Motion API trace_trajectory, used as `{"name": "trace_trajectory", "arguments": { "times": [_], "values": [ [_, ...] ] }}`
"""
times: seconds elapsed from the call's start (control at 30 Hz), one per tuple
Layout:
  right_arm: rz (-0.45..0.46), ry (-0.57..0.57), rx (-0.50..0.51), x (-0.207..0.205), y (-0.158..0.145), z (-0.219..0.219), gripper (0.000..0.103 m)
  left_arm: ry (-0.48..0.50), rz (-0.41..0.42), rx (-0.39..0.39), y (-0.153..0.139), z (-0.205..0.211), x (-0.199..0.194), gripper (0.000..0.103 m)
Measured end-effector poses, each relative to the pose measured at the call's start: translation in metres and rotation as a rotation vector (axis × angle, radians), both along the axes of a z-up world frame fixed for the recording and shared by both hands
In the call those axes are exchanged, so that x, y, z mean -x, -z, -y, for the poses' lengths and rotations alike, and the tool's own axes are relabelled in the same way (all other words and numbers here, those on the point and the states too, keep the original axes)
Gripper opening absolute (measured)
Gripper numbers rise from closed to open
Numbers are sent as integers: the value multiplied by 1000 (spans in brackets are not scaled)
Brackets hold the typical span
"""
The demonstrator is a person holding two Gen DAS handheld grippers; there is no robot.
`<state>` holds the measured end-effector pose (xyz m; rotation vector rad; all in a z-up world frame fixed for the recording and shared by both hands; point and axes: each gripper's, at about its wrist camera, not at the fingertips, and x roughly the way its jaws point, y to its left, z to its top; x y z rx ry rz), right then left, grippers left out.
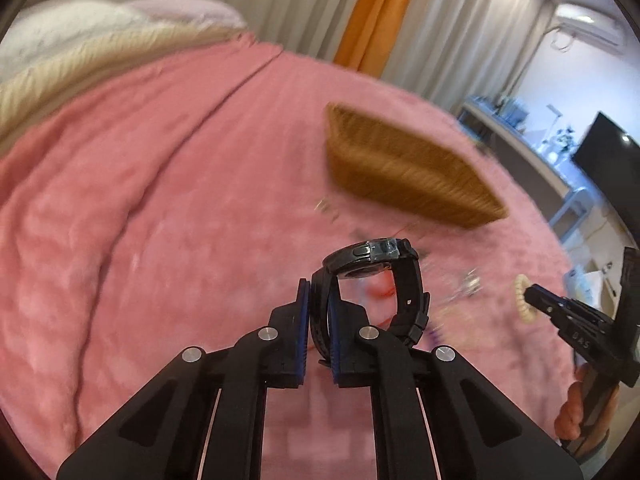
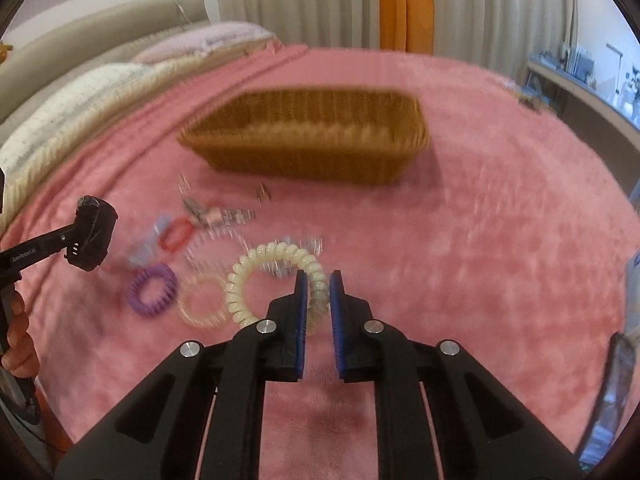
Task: Organize jewelry
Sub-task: 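Carry the watch and cream coil tie into the basket and open both tools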
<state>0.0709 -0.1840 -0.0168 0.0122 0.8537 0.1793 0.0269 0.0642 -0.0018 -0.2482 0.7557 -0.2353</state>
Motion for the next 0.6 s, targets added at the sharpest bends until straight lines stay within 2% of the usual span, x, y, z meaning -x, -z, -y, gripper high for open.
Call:
{"name": "trace_trajectory", "arguments": {
  "times": [0.17,0.3,0.43,0.6],
  "values": [
    [138,21,-8,-21,-60,2,9,22,135,8,-59,18,-16,6],
    [195,39,-4,-63,-87,2,9,29,197,-6,-90,42,-57,6],
    [172,43,-3,-115,-80,5,9,33,203,-17,-94,61,-103,6],
    [93,56,32,-174,-44,1,9,31,140,-38,-64,83,-163,6]
  ]
}}
